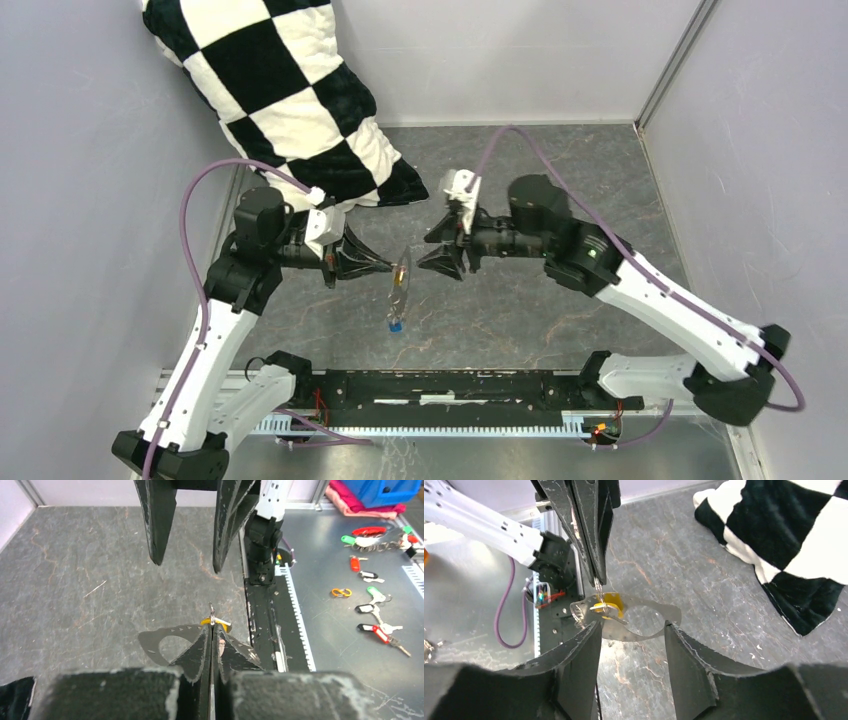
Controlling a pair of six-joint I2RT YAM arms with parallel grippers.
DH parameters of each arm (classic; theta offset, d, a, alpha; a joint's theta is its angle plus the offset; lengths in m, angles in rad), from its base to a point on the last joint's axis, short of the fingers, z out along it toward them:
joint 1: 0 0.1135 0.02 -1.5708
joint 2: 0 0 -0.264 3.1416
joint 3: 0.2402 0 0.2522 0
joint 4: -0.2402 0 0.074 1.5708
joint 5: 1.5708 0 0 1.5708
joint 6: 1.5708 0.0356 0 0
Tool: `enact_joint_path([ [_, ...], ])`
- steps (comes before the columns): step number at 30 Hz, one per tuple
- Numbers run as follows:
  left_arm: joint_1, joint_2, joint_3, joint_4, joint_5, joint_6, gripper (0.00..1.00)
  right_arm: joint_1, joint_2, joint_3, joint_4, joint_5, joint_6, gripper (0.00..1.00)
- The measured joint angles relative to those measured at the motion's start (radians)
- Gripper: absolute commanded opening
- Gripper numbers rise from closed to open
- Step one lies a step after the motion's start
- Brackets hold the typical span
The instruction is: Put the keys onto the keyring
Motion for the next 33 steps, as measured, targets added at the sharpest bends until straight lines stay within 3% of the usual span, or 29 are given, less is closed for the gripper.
enact_joint_path([
  [8, 0.0, -0.057, -0.069, 0.291, 0.049, -0.243, 0.02, -0.054, -0.168, -0.309, 0.375, -0.094, 0.24, 0.58],
  [18, 0.0, -0.079, -0.069, 0.373, 0.068, -0.309, 0.02, -0.063, -0.143, -0.443, 0.738, -0.178, 0.483, 0.52],
  [29, 0.0, -0.085, -0.069, 0.385, 0.066, -0.309, 0.02, -0.063, -0.116, -0.46, 0.883, -0.225, 0.583, 0.42],
  [33, 0.0, -0.089, -0.069, 0.387, 0.064, -0.309, 0.02, -0.063, -0.097, -0.46, 0.893, -0.236, 0.596, 0.31],
])
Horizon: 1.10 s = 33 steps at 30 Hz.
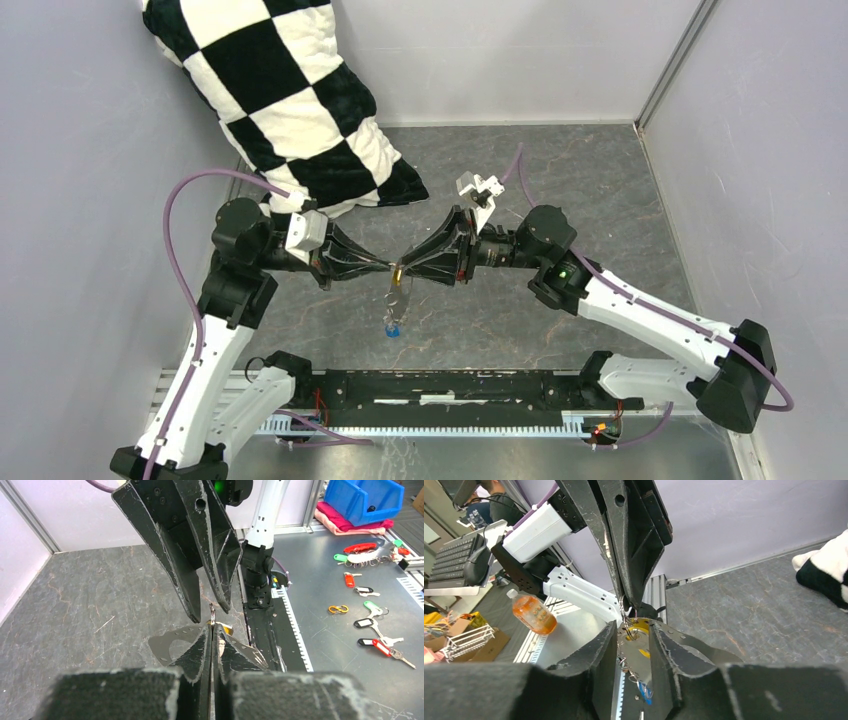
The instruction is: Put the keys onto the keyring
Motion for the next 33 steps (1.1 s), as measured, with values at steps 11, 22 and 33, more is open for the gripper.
enact_joint_path([
  [11, 0.0, -0.009, 0.0, -0.007, -0.017, 0.002, 0.02, 0.0, 0.017, -0.003, 0.033, -0.028, 0.027, 0.0],
  [22, 0.0, -0.019, -0.008, -0.023, -0.026, 0.016, 0.02, 0.0, 0.017, -0.01, -0.005, -0.029, 0.03, 0.0],
  [33, 0.0, -0.028, -0.015, -0.032, -0.026, 0.027, 0.02, 0.0, 0.086, -0.026, 0.07, -0.07, 0.121, 0.02],
])
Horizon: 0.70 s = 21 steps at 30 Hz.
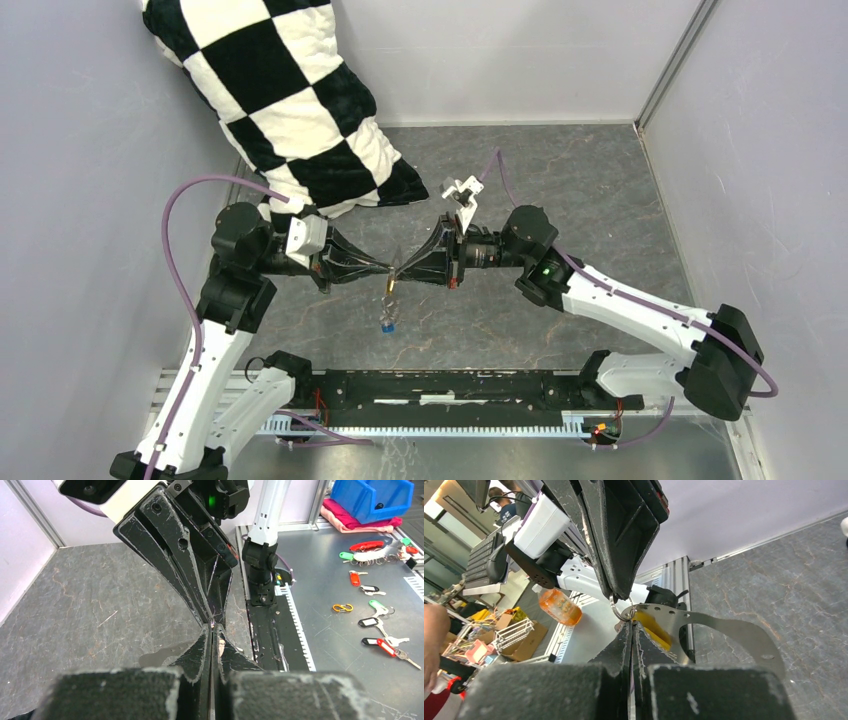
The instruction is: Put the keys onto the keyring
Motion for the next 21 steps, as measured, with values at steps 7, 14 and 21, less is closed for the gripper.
enact_joint_path([
  [7, 0.0, -0.004, -0.004, -0.002, 0.001, 0.008, 0.02, 0.0, 0.019, 0.0, -0.007, -0.017, 0.016, 0.32],
  [14, 0.0, -0.018, -0.005, 0.001, 0.002, 0.008, 0.02, -0.008, 0.001, 0.061, -0.237, -0.003, -0.139, 0.41],
  [21, 0.0, -0.019, -0.006, 0.001, 0.002, 0.008, 0.02, -0.014, -0.032, 0.225, -0.399, 0.025, -0.312, 0.4],
])
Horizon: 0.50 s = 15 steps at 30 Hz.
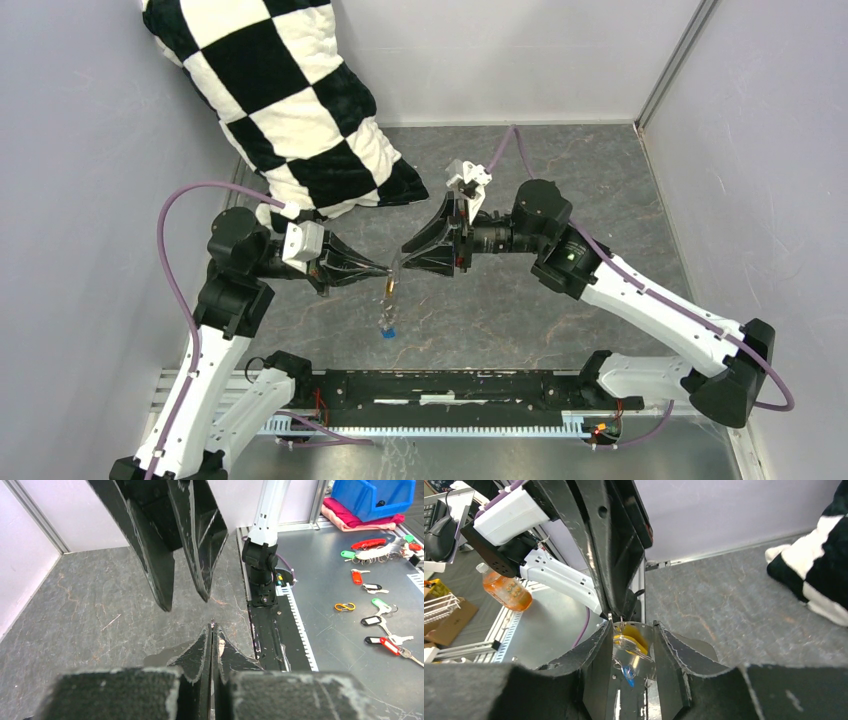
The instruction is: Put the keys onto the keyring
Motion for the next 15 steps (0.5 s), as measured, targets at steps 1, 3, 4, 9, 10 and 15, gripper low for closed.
enact_joint_path([
  [1, 0.0, 0.0, 0.0, 0.0, 0.0, 0.0, 0.02, 0.0, -0.005, 0.013, -0.006, 0.002, -0.018, 0.39],
  [3, 0.0, 0.0, -0.004, 0.001, 0.0, 0.0, 0.02, 0.0, -0.012, 0.018, -0.001, -0.002, -0.033, 0.39],
  [4, 0.0, 0.0, -0.005, 0.0, 0.0, 0.0, 0.02, 0.0, -0.013, 0.018, 0.003, -0.007, -0.036, 0.4],
  [9, 0.0, 0.0, -0.012, 0.012, -0.001, -0.006, 0.02, 0.0, -0.011, 0.018, 0.016, -0.021, -0.038, 0.4],
  [10, 0.0, 0.0, -0.016, 0.017, -0.002, -0.01, 0.02, 0.002, -0.01, 0.018, 0.018, -0.024, -0.038, 0.41],
  [15, 0.0, 0.004, -0.021, 0.043, -0.002, -0.028, 0.02, 0.009, -0.008, 0.01, 0.033, -0.028, -0.039, 0.4],
])
